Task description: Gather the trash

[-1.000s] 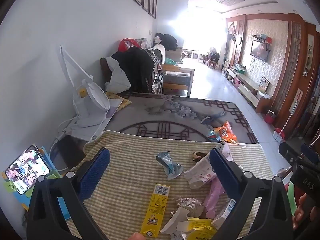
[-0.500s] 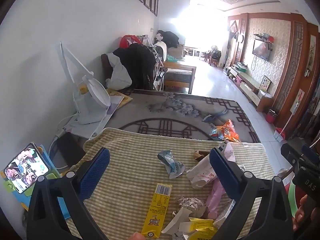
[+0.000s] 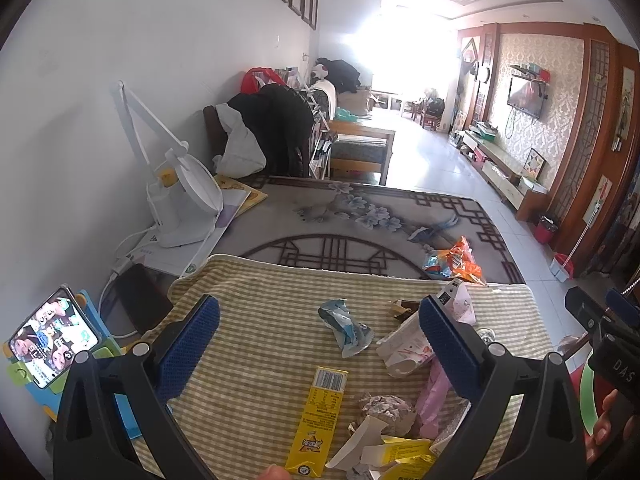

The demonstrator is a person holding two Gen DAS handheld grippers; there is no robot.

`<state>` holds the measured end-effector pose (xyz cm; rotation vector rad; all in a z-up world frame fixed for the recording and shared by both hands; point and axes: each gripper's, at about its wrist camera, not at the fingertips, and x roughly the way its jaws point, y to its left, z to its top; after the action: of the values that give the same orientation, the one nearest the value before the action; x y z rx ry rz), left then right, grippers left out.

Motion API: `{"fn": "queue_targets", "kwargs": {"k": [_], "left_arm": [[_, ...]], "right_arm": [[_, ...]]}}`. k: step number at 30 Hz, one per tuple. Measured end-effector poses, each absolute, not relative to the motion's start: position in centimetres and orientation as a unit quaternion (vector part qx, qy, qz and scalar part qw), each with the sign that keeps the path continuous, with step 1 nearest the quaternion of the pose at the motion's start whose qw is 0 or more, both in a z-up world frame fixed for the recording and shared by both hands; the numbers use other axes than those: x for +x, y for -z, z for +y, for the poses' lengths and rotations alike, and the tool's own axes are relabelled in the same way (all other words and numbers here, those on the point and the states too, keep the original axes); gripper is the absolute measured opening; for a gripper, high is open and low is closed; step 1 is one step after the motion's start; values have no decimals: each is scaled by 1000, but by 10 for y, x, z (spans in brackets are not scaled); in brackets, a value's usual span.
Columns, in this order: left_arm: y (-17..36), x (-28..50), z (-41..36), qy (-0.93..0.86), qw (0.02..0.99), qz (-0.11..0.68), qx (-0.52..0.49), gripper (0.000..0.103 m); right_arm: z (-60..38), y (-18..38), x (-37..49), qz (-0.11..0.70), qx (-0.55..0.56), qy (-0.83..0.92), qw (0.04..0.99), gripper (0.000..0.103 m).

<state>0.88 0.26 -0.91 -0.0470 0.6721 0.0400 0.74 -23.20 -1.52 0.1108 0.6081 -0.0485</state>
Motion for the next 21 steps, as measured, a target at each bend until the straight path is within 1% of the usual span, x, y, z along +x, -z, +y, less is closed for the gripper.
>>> {"fn": "queue_targets", "kwargs": {"k": [21], "left_arm": [[8, 14, 4, -25, 943, 332, -20, 95]], "right_arm": [[-233, 17, 9, 300, 56, 27, 952, 99]]}}
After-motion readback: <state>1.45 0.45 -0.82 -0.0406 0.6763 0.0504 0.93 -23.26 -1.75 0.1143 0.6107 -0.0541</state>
